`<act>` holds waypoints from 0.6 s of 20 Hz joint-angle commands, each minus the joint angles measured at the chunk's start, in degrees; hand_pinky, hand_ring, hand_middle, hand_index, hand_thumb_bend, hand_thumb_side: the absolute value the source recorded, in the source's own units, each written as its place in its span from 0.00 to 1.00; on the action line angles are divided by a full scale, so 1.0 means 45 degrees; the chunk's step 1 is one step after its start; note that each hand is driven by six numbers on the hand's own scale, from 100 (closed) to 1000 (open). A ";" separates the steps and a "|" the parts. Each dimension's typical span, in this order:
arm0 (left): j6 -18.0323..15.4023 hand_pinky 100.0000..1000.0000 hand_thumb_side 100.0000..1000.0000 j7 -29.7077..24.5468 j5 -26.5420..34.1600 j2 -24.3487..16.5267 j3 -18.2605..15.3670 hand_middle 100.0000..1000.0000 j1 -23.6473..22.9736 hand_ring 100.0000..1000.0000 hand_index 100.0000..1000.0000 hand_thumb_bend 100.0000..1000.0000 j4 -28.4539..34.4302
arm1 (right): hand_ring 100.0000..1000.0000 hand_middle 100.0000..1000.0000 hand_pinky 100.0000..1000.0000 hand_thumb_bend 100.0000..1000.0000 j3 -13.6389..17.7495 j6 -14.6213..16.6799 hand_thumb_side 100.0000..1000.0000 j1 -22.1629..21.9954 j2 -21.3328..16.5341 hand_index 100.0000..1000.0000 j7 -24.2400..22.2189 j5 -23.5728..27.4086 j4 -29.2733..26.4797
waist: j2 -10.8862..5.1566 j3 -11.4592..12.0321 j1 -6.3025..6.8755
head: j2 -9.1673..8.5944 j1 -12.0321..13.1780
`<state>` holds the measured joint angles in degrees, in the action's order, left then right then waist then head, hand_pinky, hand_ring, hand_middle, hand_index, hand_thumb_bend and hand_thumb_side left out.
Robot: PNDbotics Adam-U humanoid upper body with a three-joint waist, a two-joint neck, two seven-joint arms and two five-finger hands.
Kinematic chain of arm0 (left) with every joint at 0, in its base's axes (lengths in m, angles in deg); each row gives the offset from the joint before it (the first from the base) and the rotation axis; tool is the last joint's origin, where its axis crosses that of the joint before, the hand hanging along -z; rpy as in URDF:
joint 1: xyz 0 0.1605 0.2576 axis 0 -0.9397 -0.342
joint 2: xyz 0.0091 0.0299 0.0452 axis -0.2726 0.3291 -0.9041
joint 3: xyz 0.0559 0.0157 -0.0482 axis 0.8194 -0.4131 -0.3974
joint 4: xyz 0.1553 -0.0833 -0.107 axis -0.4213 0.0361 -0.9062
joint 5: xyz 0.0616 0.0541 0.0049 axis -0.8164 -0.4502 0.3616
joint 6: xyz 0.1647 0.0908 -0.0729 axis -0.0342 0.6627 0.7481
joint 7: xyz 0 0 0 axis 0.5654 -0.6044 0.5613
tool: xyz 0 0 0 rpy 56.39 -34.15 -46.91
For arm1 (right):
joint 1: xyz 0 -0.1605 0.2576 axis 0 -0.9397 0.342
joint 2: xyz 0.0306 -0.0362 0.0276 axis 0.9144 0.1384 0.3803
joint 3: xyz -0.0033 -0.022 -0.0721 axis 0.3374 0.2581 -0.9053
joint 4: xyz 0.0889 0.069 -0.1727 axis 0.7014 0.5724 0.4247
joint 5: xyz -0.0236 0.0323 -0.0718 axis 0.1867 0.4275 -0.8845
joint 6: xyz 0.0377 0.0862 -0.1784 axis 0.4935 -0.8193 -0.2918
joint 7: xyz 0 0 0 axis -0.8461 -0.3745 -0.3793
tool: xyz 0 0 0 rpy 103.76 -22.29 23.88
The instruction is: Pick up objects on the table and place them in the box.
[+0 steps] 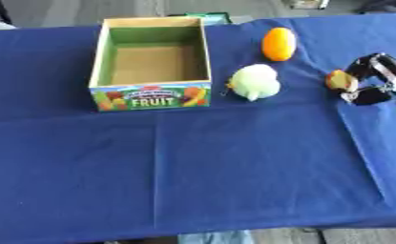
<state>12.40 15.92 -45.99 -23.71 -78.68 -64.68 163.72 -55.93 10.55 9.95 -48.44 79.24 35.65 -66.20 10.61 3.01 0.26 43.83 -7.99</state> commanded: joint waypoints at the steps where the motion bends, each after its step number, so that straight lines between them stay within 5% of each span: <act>1: 0.0012 0.70 0.61 0.0020 0.0040 -0.0277 -0.0025 0.55 0.0068 0.42 0.63 0.00 0.0151 | 0.44 0.30 0.62 0.00 0.0117 -0.0125 0.00 0.0226 -0.0334 0.41 0.0657 0.0009 -0.0203 | -0.0160 0.0006 -0.0010 | 0.0063 0.0015; 5: 0.0012 0.70 0.61 0.0018 0.0035 -0.0282 -0.0021 0.55 0.0071 0.42 0.63 0.00 0.0144 | 0.39 0.21 0.59 0.00 0.0141 -0.0233 0.00 0.0226 -0.0309 0.32 0.1561 0.0446 -0.0348 | -0.0162 0.0018 -0.0007 | 0.0063 0.0022; 12: 0.0009 0.70 0.61 0.0015 0.0032 -0.0283 -0.0019 0.55 0.0088 0.42 0.63 0.00 0.0142 | 0.38 0.18 0.60 0.00 0.0101 -0.0254 0.00 0.0312 -0.0312 0.30 0.1684 0.2000 -0.1329 | -0.0162 0.0027 -0.0015 | 0.0063 0.0033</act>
<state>12.40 15.92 -45.99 -23.71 -78.68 -64.68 163.72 -55.93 9.39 9.95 -48.01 86.72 42.91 -69.70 10.62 3.13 0.28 43.83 -7.91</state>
